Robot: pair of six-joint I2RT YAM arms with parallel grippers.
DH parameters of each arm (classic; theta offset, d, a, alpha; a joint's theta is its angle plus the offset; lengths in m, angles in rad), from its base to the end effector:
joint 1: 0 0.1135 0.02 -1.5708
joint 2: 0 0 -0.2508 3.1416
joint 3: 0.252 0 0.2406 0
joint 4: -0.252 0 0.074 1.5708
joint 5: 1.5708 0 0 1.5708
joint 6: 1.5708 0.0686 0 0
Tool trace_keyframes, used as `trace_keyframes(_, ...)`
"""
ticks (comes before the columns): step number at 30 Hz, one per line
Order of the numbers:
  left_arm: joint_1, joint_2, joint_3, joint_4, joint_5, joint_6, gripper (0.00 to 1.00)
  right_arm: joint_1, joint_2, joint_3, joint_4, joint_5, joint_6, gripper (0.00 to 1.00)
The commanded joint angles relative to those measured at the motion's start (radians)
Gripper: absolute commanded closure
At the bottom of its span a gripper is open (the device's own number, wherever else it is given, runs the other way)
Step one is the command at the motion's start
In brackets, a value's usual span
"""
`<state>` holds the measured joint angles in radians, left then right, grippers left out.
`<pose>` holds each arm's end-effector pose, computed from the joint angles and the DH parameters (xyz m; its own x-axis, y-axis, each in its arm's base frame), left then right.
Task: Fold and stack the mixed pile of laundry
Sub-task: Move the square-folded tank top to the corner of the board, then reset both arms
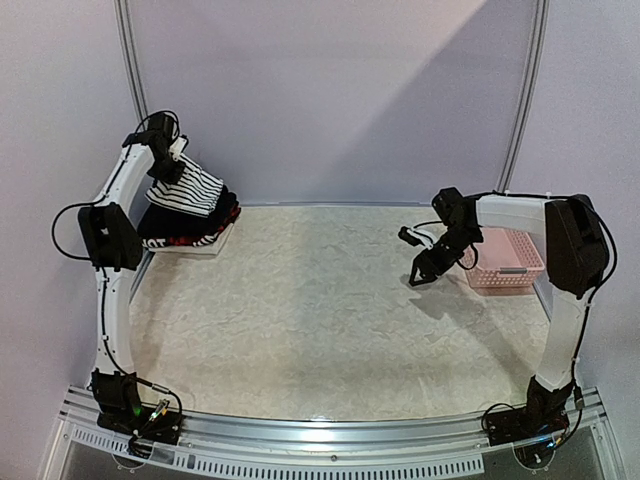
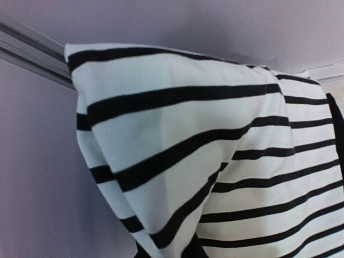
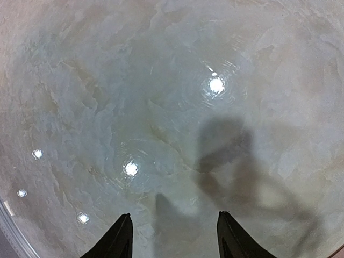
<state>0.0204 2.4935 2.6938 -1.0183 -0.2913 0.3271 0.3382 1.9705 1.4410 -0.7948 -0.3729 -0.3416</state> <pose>0.5314 0.0305 0.2681 -0.7603 0.2923 -0.5801 0.0300 0.9079 0.4181 0.3527 0.1505 0.1449 -0.7304 -0.5876 -0.3483 -0.6766 0.6922 0.2511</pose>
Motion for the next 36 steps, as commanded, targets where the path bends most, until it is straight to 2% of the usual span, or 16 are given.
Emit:
trace_keyframes(1,-0.017,0.048,-0.02,0.148,-0.128,0.055,1.0,0.008,0.022,0.022,-0.012,-0.004,-0.007,0.47)
trace_keyframes(2,-0.017,0.052,-0.03,0.155,-0.149,0.049,1.0,0.009,0.022,0.022,-0.013,-0.006,-0.008,0.47)
trace_keyframes(5,-0.046,0.043,-0.083,0.166,-0.271,0.045,0.3,0.01,0.015,0.02,-0.015,-0.011,-0.011,0.47)
trace_keyframes(6,-0.061,0.021,-0.107,0.181,-0.303,0.048,0.21,0.011,0.01,0.017,-0.014,-0.011,-0.011,0.47)
trace_keyframes(9,-0.137,-0.099,-0.164,0.23,-0.366,0.059,0.16,0.01,-0.011,0.012,-0.01,-0.019,-0.012,0.47)
trace_keyframes(14,-0.337,-0.318,-0.238,0.339,-0.496,0.129,0.06,0.01,-0.063,0.003,-0.003,0.001,-0.014,0.46)
trace_keyframes(16,-0.416,-0.39,-0.301,0.348,-0.508,0.091,0.01,0.009,-0.092,0.002,0.004,0.047,-0.021,0.46)
trace_keyframes(18,-0.484,-0.455,-0.39,0.316,-0.474,0.017,0.0,0.005,-0.131,-0.003,0.022,0.11,-0.03,0.44)
trace_keyframes(21,-0.559,-0.562,-0.603,0.325,-0.388,-0.127,0.0,-0.016,-0.219,-0.013,0.062,0.167,-0.031,0.41)
trace_keyframes(24,-0.586,-0.674,-0.846,0.36,-0.187,-0.3,0.0,-0.049,-0.305,-0.041,0.138,0.218,0.018,0.23)
trace_keyframes(25,-0.586,-0.714,-0.929,0.393,-0.115,-0.353,0.0,-0.06,-0.329,-0.062,0.186,0.254,0.052,0.08)
trace_keyframes(26,-0.586,-0.758,-1.013,0.44,-0.033,-0.378,0.0,-0.072,-0.369,-0.089,0.23,0.288,0.078,0.02)
trace_keyframes(27,-0.586,-0.803,-1.112,0.509,0.021,-0.388,0.0,-0.084,-0.39,-0.115,0.274,0.328,0.118,0.01)
trace_keyframes(31,-0.592,-0.981,-1.451,0.808,0.032,-0.429,0.0,-0.121,-0.436,-0.199,0.4,0.444,0.194,0.01)
trace_keyframes(34,-0.64,-1.006,-1.505,0.8,-0.04,-0.353,0.01,-0.121,-0.416,-0.224,0.431,0.532,0.222,0.01)
trace_keyframes(36,-0.689,-0.996,-1.531,0.825,-0.142,-0.292,0.01,-0.121,-0.405,-0.223,0.431,0.553,0.224,0.01)
